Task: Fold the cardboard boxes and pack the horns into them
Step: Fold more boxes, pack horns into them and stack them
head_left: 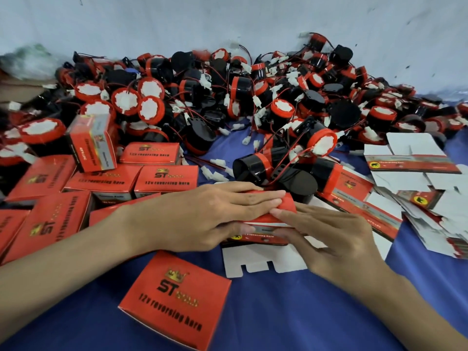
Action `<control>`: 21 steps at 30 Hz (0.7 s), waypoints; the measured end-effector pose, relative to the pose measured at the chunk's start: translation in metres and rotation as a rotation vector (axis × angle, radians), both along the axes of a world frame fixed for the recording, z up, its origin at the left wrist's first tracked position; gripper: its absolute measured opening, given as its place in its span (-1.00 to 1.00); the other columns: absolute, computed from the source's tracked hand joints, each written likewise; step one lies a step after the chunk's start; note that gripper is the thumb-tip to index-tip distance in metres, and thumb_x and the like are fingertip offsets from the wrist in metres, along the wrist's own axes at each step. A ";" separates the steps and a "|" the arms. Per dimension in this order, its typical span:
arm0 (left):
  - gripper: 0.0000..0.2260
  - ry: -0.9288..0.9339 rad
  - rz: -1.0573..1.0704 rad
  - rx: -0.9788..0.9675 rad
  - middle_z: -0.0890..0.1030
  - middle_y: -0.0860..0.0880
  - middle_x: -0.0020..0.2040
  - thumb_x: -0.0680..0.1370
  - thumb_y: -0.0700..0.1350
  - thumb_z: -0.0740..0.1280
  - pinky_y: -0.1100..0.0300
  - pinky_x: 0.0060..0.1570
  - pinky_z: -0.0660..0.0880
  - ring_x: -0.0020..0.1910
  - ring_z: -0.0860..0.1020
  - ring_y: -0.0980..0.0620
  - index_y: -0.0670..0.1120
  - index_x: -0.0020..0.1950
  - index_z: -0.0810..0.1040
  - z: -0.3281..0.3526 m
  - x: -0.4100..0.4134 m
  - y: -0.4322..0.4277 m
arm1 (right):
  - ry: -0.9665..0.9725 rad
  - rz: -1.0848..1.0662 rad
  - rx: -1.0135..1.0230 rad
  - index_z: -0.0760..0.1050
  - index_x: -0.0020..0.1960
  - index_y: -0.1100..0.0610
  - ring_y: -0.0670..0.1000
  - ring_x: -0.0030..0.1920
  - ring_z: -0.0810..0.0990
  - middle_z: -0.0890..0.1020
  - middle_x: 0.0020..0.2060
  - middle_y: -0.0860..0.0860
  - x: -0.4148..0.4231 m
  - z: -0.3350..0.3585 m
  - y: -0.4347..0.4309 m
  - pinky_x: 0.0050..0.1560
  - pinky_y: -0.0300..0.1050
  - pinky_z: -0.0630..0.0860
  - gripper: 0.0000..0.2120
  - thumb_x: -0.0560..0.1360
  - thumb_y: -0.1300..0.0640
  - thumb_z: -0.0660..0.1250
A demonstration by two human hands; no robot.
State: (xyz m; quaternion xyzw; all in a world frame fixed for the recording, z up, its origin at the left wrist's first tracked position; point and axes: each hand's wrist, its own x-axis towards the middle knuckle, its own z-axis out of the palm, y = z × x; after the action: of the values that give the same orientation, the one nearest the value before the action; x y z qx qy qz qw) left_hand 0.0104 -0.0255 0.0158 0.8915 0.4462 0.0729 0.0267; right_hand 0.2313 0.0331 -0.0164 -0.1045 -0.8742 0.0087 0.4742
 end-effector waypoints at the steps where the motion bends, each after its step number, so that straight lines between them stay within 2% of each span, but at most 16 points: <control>1: -0.56 -0.096 -0.036 0.017 0.17 0.09 0.54 0.65 -0.10 0.18 0.20 0.49 0.11 0.52 0.16 0.08 -0.11 0.52 0.22 0.000 -0.002 0.000 | -0.016 -0.069 0.071 0.67 -0.03 0.19 -0.10 0.00 0.65 0.70 -0.10 -0.02 0.001 0.001 0.002 -0.08 -0.21 0.60 -0.84 0.44 0.14 0.44; 4: -0.58 -0.099 -0.031 0.090 0.25 0.06 0.52 0.65 -0.09 0.20 0.19 0.45 0.18 0.47 0.26 0.02 -0.14 0.49 0.30 -0.004 -0.005 0.004 | -0.008 -0.221 0.251 0.69 -0.20 0.20 -0.03 -0.10 0.70 0.71 -0.25 0.04 0.015 0.009 0.010 -0.14 -0.14 0.59 -0.84 0.43 0.10 0.51; 6: -0.60 -0.068 -0.066 0.119 0.27 0.06 0.51 0.64 -0.06 0.17 0.21 0.44 0.18 0.45 0.29 0.01 -0.14 0.47 0.36 -0.004 -0.005 0.005 | -0.067 -0.138 0.263 0.69 -0.18 0.21 0.02 -0.10 0.68 0.69 -0.23 0.06 0.018 0.014 0.012 -0.10 -0.12 0.58 -0.84 0.46 0.10 0.48; 10: -0.60 -0.017 -0.093 0.174 0.23 0.11 0.53 0.66 -0.01 0.11 0.08 0.35 0.34 0.42 0.32 0.01 -0.07 0.49 0.34 -0.007 -0.005 0.005 | -0.130 -0.011 0.056 0.69 -0.25 0.19 0.00 -0.17 0.69 0.69 -0.24 0.02 0.007 0.007 0.006 -0.15 -0.11 0.59 -0.77 0.48 0.07 0.40; 13: -0.57 0.038 -0.067 0.258 0.25 0.06 0.53 0.64 0.01 0.17 0.11 0.27 0.38 0.26 0.43 -0.03 -0.06 0.50 0.32 -0.009 -0.003 0.000 | -0.105 0.037 -0.109 0.68 -0.27 0.21 -0.01 -0.19 0.66 0.68 -0.24 0.00 0.007 0.005 0.006 -0.18 -0.11 0.55 -0.77 0.47 0.11 0.37; 15: -0.58 0.018 -0.059 0.253 0.31 0.02 0.50 0.61 -0.02 0.26 0.12 0.26 0.38 0.23 0.44 -0.04 -0.06 0.46 0.38 -0.005 -0.001 -0.003 | -0.084 0.040 -0.149 0.69 -0.18 0.23 -0.02 -0.13 0.64 0.67 -0.16 0.03 0.011 0.006 0.008 -0.16 -0.14 0.54 -0.76 0.51 0.13 0.31; 17: -0.63 -0.115 -0.012 0.254 0.40 0.03 0.44 0.55 -0.09 0.37 0.13 0.23 0.39 0.19 0.43 -0.05 -0.06 0.37 0.50 0.010 0.002 -0.008 | -0.074 -0.033 -0.092 0.67 -0.04 0.24 -0.01 -0.10 0.62 0.65 -0.09 0.07 0.014 0.005 0.011 -0.13 -0.16 0.53 -0.74 0.54 0.11 0.27; 19: -0.70 -0.234 0.077 0.419 0.50 0.04 0.33 0.50 -0.13 0.41 0.23 0.15 0.33 0.06 0.42 -0.06 -0.05 0.24 0.61 0.033 0.001 -0.013 | -0.134 -0.078 -0.106 0.59 0.14 0.20 -0.06 -0.07 0.59 0.63 -0.03 0.05 0.016 0.008 0.011 -0.07 -0.20 0.53 -0.67 0.54 0.00 0.28; 21: -0.72 -0.248 0.233 0.615 0.51 0.12 0.24 0.48 -0.11 0.34 0.24 0.10 0.30 0.00 0.43 -0.12 0.02 0.18 0.61 0.059 -0.008 -0.017 | -0.356 -0.079 -0.175 0.50 0.31 0.11 -0.07 0.06 0.60 0.61 0.10 -0.02 0.016 0.010 0.008 0.03 -0.16 0.55 -0.47 0.48 -0.21 0.29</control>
State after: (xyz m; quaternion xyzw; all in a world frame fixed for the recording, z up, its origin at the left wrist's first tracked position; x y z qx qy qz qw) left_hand 0.0027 -0.0420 0.0746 0.7854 0.4953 0.3141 -0.1978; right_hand 0.2468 0.0412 -0.0068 -0.1795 -0.9353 0.0475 0.3012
